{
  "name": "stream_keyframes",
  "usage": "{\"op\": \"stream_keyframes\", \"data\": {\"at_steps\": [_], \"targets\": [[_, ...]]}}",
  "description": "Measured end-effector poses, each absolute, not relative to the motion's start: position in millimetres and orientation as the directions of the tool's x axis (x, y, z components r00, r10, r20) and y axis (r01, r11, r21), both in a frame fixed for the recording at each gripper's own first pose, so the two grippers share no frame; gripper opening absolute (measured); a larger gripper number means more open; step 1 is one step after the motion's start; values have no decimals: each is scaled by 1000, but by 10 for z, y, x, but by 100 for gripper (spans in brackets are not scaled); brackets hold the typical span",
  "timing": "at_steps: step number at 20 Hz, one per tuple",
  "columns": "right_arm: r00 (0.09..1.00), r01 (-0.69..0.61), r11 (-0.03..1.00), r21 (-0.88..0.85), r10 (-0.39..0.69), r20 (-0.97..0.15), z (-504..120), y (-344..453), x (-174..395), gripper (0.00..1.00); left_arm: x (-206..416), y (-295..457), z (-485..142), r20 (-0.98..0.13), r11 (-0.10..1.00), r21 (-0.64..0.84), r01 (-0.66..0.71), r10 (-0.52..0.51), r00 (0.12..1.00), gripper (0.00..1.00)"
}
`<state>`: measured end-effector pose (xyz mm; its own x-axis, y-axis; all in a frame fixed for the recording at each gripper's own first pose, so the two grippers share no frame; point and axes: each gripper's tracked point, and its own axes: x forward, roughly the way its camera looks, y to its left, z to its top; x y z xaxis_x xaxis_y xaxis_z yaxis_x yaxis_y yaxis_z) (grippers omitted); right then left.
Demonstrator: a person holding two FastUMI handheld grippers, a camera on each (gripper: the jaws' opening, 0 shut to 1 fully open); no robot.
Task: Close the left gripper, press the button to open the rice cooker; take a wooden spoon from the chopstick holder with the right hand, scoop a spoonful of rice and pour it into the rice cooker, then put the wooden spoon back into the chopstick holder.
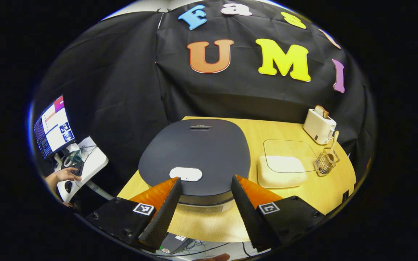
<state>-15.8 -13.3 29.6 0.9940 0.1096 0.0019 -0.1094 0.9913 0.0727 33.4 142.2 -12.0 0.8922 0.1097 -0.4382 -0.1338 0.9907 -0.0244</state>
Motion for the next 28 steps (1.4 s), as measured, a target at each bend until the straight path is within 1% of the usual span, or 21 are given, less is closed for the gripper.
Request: {"op": "stream_keyframes", "data": {"at_steps": [2,4,6,7,8,9,10,12,13,14,15,17,19,20,21,22,25,26,27,28], "targets": [[993,-115,991,63,115,1,291,-95,-160,92,311,1164,-44,-404,994,-26,-102,82,911,89],[993,-118,992,55,118,1,277,-48,-159,92,264,992,63,-351,996,4,-85,81,933,89],[993,-120,992,45,121,-10,230,-4,-145,92,211,651,135,-302,999,0,-34,32,953,88],[992,-120,992,46,121,-18,193,6,-147,96,187,494,164,-282,1000,4,-8,9,959,88],[992,-122,991,49,123,-22,180,29,-144,92,141,392,183,-263,1000,12,7,-4,965,88],[992,-123,991,54,124,-23,181,54,-145,92,84,301,208,-245,1000,22,21,-15,969,84],[992,-126,991,54,127,-22,183,69,-142,92,50,220,228,-223,999,35,28,-20,975,87],[992,-120,992,46,121,-24,170,65,-131,92,-22,68,245,-182,998,55,39,-29,983,87],[993,-116,992,41,117,-26,148,62,-121,96,-52,-1,237,-169,997,57,46,-36,985,87],[994,-108,993,43,109,-27,140,51,-114,92,-81,-85,204,-161,997,57,57,-47,986,88],[994,-100,994,49,102,-30,124,52,-99,92,-119,-156,193,-149,996,59,65,-56,987,88],[993,-106,993,54,108,-41,57,88,-63,92,-141,-227,166,-117,995,77,70,-60,991,89],[991,-110,992,59,114,-65,-32,96,-30,92,-154,-240,136,-92,994,94,50,-42,995,89],[991,-109,992,62,113,-67,-40,102,-13,96,-165,-269,113,-81,994,99,47,-39,996,89],[991,-109,992,63,113,-66,-47,107,0,92,-154,-287,98,-73,994,100,41,-34,997,89],[991,-114,991,66,118,-63,-43,129,1,96,-149,-313,64,-70,994,97,42,-35,997,90],[986,-149,987,65,154,-71,-80,274,7,96,-156,-292,-38,-75,997,60,47,-43,996,90],[983,-160,985,58,164,-75,-90,307,0,92,-141,-264,-51,-93,997,55,47,-42,995,91],[982,-169,984,53,173,-76,-89,335,-9,92,-167,-207,-44,-97,998,47,39,-34,995,91],[982,-168,984,54,172,-74,-82,349,-15,96,-169,-152,-14,-82,999,32,26,-23,996,92]]}}
